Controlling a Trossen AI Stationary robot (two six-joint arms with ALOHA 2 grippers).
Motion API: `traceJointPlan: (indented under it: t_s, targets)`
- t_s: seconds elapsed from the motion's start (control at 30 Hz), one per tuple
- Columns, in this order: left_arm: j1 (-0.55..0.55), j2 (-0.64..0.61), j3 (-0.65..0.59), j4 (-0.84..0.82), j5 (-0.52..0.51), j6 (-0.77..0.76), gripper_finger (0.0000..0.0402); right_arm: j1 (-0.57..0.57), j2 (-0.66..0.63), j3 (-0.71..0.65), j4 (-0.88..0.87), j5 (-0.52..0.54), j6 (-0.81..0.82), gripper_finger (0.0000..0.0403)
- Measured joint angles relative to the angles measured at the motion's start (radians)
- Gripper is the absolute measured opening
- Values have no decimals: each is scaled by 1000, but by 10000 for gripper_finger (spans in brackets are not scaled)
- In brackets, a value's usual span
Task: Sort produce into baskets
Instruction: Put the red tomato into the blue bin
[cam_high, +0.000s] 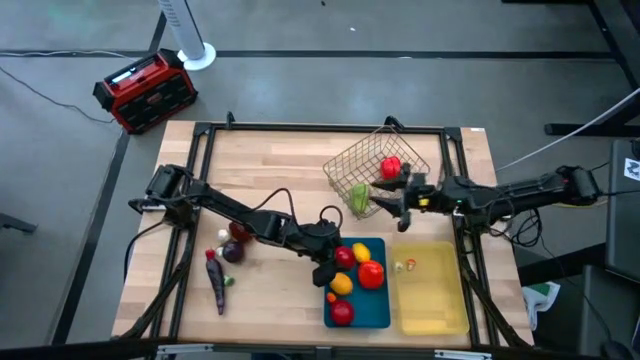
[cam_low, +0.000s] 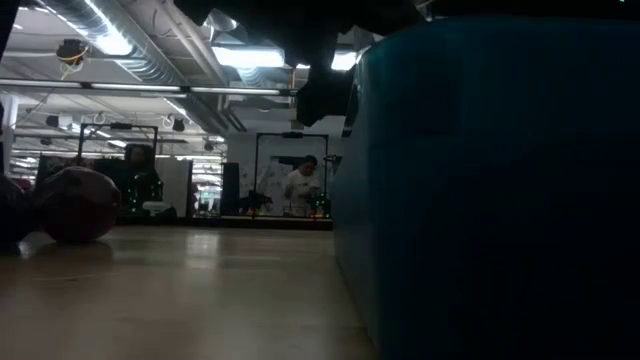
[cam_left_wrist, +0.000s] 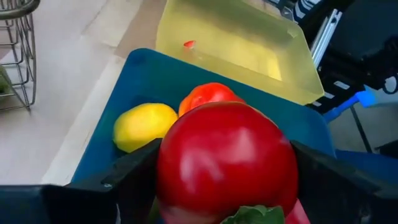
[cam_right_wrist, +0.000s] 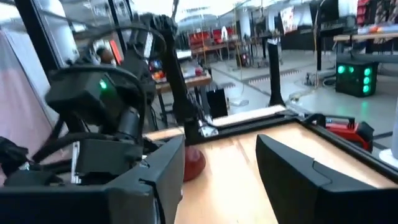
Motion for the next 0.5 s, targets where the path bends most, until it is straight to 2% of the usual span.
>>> traceJointPlan:
  t_s: [0.27, 0.5]
  targets:
    - [-11, 22, -1, -69, 6, 10, 320, 0, 280, 207, -23, -2, -18, 198]
    - [-25, 44, -2, -73, 70, 63, 352, 0, 442, 342, -27, -53, -48, 198]
